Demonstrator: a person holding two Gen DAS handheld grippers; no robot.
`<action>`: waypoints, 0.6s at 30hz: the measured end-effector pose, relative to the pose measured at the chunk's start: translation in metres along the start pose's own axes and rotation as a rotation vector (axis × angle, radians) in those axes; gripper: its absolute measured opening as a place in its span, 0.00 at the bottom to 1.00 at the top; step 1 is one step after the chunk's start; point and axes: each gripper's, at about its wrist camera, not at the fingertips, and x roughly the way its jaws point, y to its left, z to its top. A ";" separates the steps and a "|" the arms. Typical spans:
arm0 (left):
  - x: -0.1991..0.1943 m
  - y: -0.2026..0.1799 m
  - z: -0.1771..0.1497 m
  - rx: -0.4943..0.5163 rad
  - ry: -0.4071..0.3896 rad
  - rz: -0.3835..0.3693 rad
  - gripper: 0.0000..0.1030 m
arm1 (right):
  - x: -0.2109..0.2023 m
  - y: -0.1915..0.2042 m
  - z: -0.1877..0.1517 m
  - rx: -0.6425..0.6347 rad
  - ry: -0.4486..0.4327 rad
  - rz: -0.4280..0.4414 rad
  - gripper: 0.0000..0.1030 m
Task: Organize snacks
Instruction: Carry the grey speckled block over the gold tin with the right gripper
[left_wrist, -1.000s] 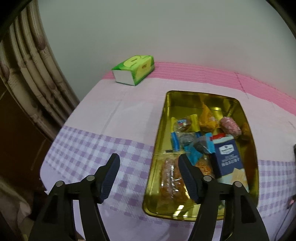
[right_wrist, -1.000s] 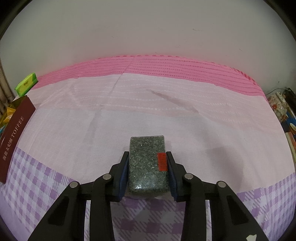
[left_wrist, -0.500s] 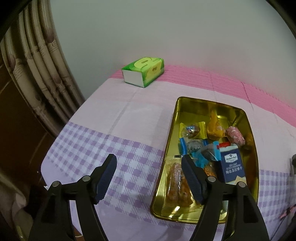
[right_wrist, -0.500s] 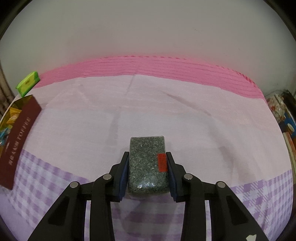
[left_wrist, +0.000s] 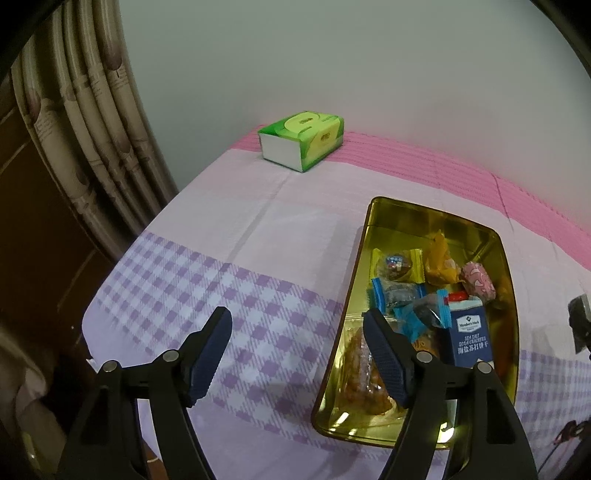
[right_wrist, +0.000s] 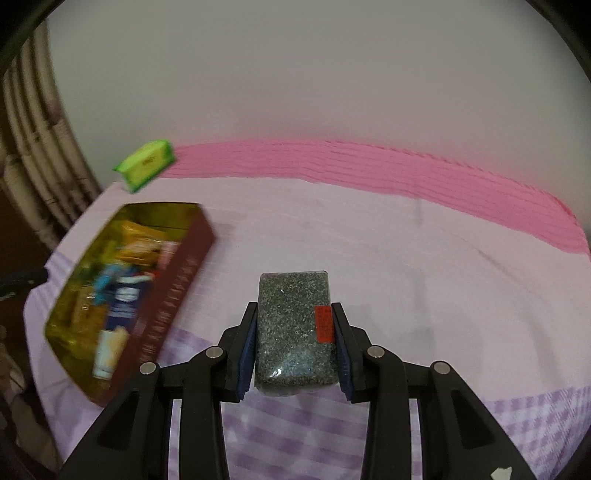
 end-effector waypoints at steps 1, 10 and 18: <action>0.000 0.001 0.000 -0.003 0.002 0.000 0.72 | 0.000 0.008 0.002 -0.009 -0.001 0.012 0.33; 0.002 0.011 0.001 -0.044 0.021 0.009 0.74 | 0.011 0.069 0.019 -0.077 0.019 0.091 0.33; 0.004 0.017 0.000 -0.064 0.037 0.035 0.75 | 0.026 0.125 0.023 -0.156 0.040 0.161 0.33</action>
